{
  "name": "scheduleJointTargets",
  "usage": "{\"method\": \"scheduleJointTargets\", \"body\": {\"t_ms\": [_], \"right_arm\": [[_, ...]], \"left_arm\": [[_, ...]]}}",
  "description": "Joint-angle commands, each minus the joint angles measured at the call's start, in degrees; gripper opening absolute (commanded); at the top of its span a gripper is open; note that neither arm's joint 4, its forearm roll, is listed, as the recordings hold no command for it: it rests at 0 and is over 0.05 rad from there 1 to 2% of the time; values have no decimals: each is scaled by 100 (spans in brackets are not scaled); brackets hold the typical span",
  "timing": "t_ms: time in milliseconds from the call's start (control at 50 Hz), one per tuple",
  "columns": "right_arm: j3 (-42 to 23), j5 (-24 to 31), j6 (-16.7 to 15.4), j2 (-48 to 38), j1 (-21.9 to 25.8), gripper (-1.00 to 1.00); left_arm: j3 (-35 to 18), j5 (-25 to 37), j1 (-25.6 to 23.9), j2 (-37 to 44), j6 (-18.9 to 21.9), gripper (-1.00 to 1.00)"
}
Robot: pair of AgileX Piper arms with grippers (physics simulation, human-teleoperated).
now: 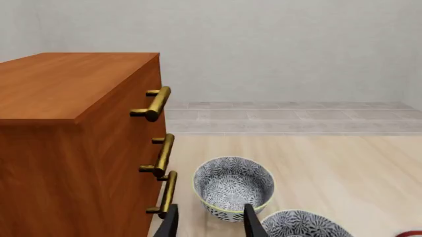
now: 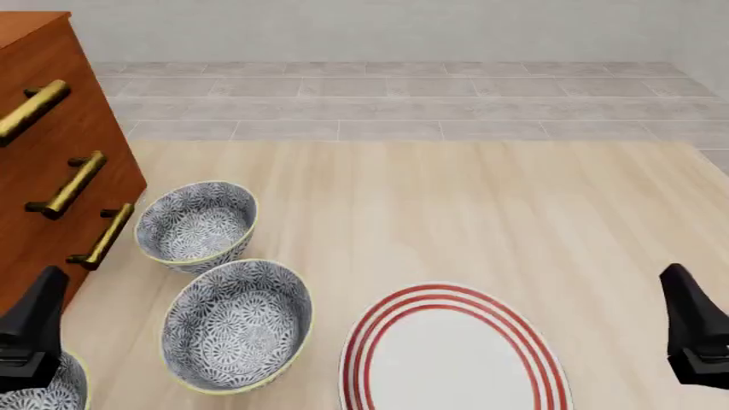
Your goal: Pick up the bowl and put it in the front on the plate.
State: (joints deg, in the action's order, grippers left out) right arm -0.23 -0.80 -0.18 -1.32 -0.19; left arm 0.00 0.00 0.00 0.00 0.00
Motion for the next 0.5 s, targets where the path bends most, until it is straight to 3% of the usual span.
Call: {"method": "scheduleJointTargets", "body": {"t_ms": [20, 180, 240, 280, 380, 460, 500], "right_arm": [[-7, 30, -88, 48, 78, 100], [-228, -33, -262, -159, 173, 100], [-295, -316, -489, -580, 201, 100], [-498, -353, -426, -801, 213, 100], [-965, -418, -913, -1421, 242, 100], [-1308, -400, -890, -1800, 129, 100], [-1393, -439, -1055, -1931, 150, 100]], "left_arm": [[0, 0, 0, 0, 0, 100], [0, 0, 0, 0, 0, 100], [0, 0, 0, 0, 0, 100], [0, 0, 0, 0, 0, 100], [0, 0, 0, 0, 0, 100], [0, 0, 0, 0, 0, 100], [0, 0, 0, 0, 0, 100]]}}
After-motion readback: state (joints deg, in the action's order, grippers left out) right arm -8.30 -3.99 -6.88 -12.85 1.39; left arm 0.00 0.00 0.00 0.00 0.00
